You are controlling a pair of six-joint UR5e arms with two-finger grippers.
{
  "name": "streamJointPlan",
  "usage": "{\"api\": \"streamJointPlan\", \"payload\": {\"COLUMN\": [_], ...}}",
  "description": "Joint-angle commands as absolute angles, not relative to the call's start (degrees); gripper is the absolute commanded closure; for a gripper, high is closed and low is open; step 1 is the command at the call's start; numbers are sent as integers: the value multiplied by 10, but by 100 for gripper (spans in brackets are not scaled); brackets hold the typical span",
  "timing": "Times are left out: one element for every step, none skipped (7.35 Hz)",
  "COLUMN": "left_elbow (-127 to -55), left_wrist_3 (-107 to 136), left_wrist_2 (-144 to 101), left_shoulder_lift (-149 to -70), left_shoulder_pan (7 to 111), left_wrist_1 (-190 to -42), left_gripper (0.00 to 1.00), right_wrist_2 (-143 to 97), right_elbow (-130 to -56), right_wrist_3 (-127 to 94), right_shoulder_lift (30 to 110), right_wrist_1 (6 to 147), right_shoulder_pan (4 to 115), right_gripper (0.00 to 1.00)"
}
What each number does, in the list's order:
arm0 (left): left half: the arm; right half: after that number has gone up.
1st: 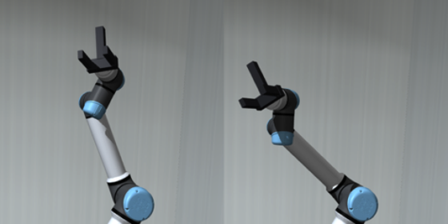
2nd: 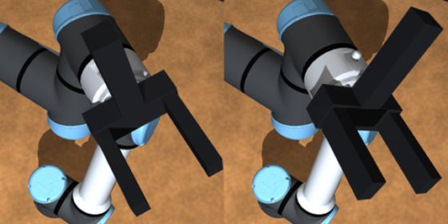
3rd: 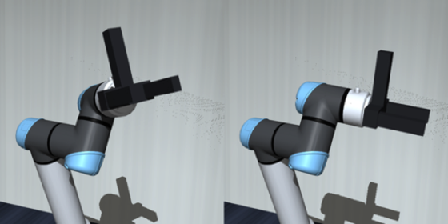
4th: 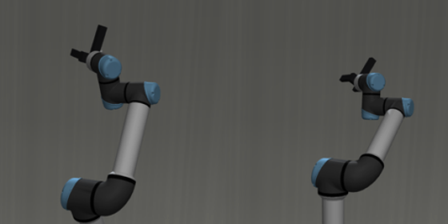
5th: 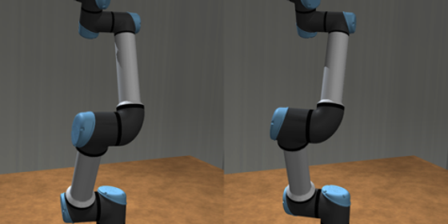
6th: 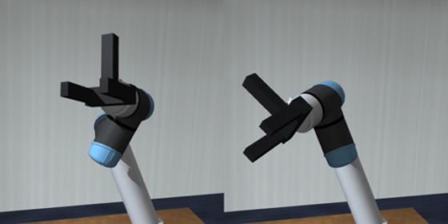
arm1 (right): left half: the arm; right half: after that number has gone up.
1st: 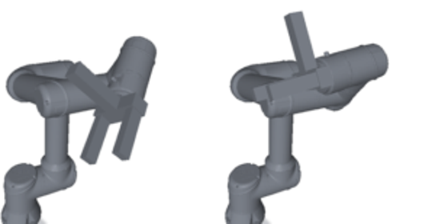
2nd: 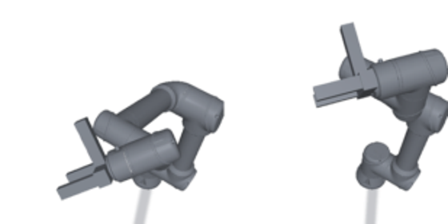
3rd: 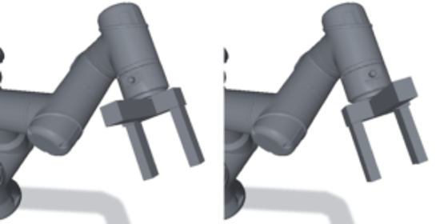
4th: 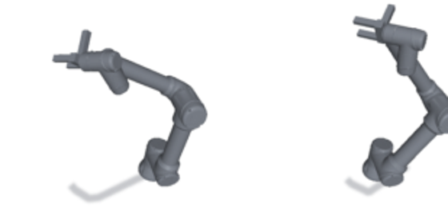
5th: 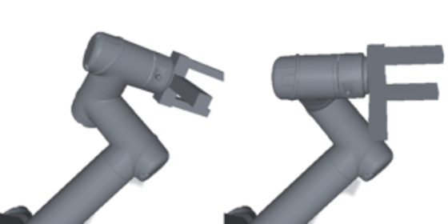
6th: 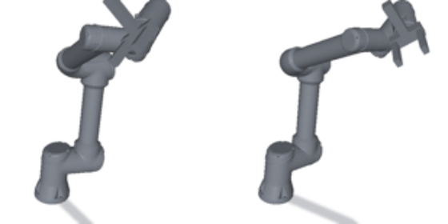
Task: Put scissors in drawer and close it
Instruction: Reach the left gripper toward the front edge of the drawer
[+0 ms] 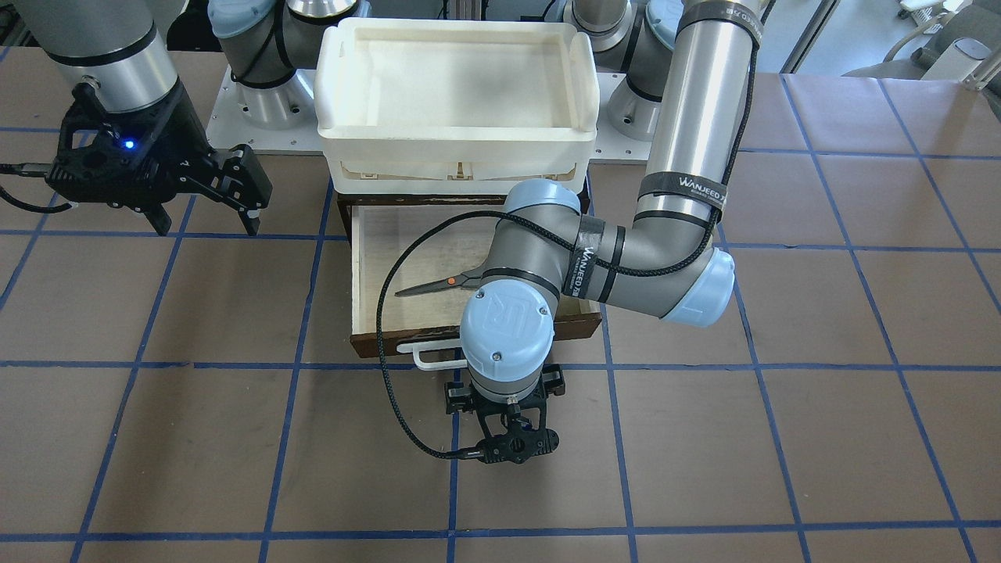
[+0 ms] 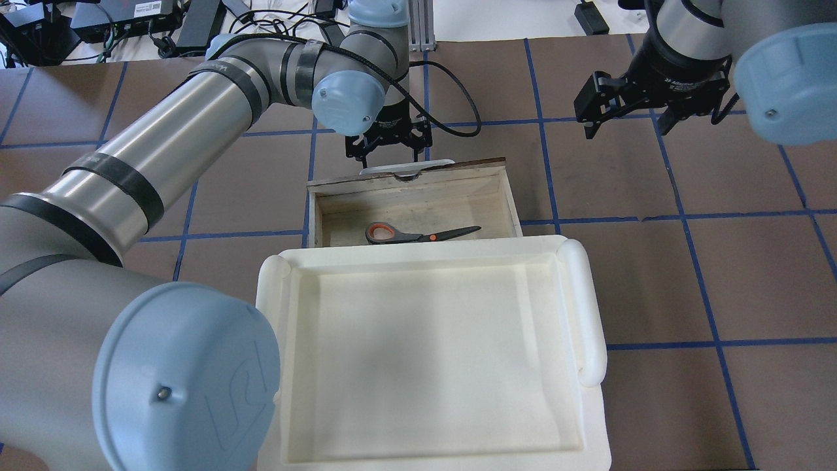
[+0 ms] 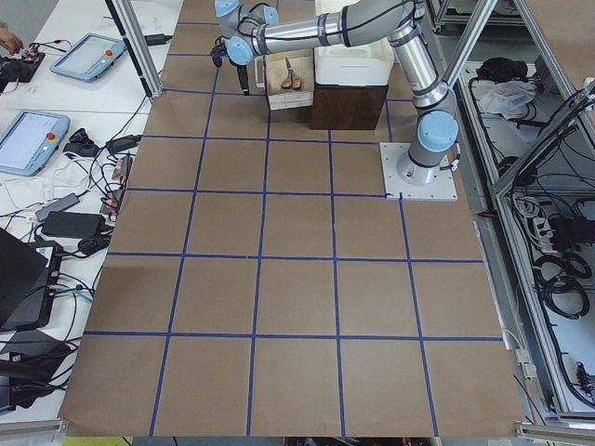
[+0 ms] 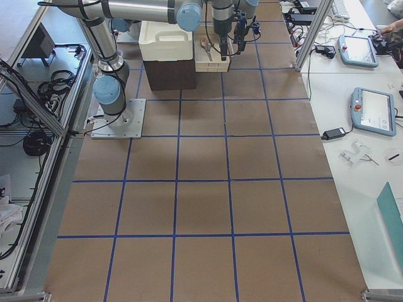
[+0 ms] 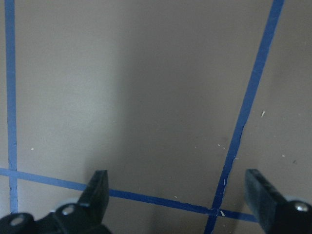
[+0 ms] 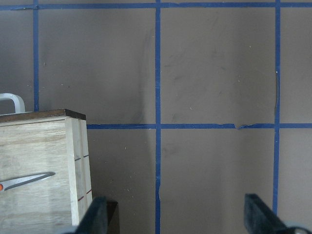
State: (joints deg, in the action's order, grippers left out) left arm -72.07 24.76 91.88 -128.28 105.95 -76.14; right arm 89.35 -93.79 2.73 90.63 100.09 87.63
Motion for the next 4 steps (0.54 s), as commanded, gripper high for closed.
{"api": "streamJointPlan", "payload": {"left_elbow": [-716, -717, -717, -717], "left_wrist_3": [245, 245, 244, 245], "left_wrist_2": [915, 890, 888, 887], "left_shoulder_lift": [-1292, -1303, -1310, -1312], "left_shoulder_pan": [1061, 1061, 1062, 1064], "left_wrist_1": [-767, -772, -772, -774], "left_gripper": [0, 0, 0, 0], "right_wrist_2": [889, 895, 898, 891], "right_elbow": [-938, -938, -940, -940], "right_wrist_3": [26, 27, 27, 27], "right_shoulder_lift": [909, 909, 911, 923], "right_wrist_1": [1002, 1001, 998, 985], "right_shoulder_pan": [876, 876, 876, 877], "right_gripper": [0, 0, 0, 0]}}
